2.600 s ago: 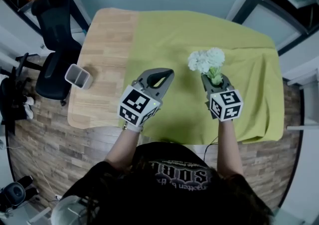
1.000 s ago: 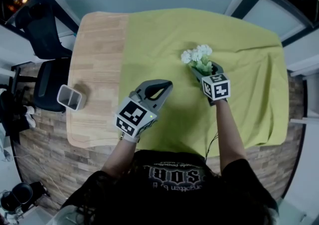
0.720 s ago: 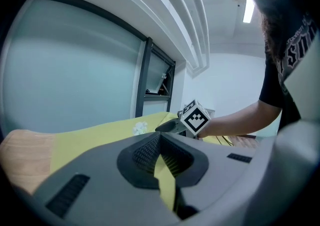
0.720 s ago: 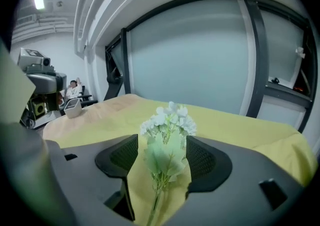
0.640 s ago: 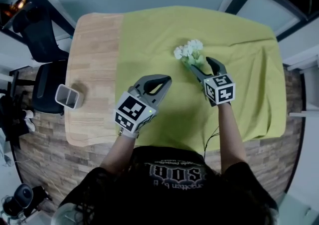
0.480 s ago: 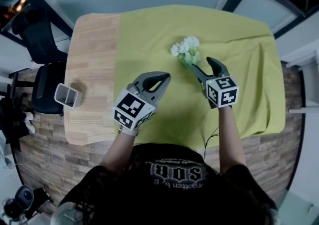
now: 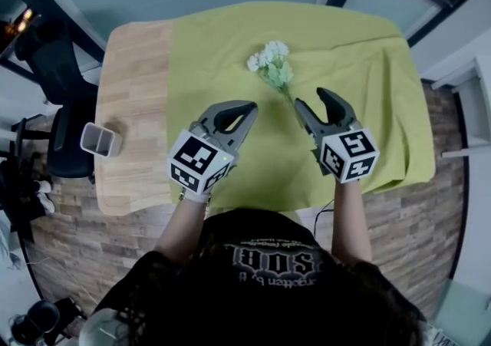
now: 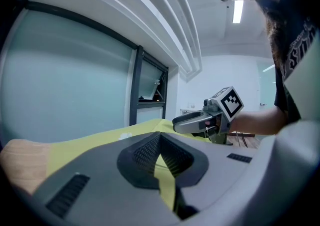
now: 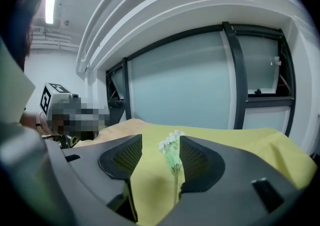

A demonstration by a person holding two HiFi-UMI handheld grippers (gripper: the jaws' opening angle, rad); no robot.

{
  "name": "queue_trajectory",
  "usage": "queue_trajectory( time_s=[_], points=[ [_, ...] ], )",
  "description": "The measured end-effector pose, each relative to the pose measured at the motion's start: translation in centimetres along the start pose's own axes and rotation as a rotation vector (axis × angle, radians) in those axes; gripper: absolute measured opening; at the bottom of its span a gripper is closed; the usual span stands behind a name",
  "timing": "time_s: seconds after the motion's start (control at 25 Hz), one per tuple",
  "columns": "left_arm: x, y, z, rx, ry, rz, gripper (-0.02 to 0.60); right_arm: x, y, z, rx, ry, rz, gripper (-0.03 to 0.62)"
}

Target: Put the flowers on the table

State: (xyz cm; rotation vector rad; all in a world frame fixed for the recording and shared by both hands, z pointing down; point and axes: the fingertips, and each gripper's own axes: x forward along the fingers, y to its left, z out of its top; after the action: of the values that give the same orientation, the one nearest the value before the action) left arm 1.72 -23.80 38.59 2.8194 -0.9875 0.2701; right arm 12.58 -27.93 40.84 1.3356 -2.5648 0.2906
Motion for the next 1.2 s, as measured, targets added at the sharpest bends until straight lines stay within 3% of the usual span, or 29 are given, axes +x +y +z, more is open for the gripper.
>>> queue_trajectory(
  time_s=[0.2, 0.28, 0.44, 1.2],
  points=[
    [-0.6, -2.0, 1.1, 0.013, -0.036, 0.002, -0.002, -3.1, 1.4, 0.3, -0.033, -0.026, 0.014, 0.188],
    [-0.9, -2.6, 1.3, 0.015, -0.041, 0.011, -0.002, -4.3, 1.6, 0.4, -0.055, -0.044, -0.006, 0.131],
    [-1.4, -4.0, 1.3, 0.025, -0.039, 0.021, -0.002, -6.4, 1.9, 0.0, -0.071, -0.067, -0.037, 0.082],
    [-4.6, -7.1, -0.3, 0.016, -0.038, 0.055, -0.002, -9.7, 7.1, -1.5, -0.125, -0.099, 0.038, 0.034]
  ],
)
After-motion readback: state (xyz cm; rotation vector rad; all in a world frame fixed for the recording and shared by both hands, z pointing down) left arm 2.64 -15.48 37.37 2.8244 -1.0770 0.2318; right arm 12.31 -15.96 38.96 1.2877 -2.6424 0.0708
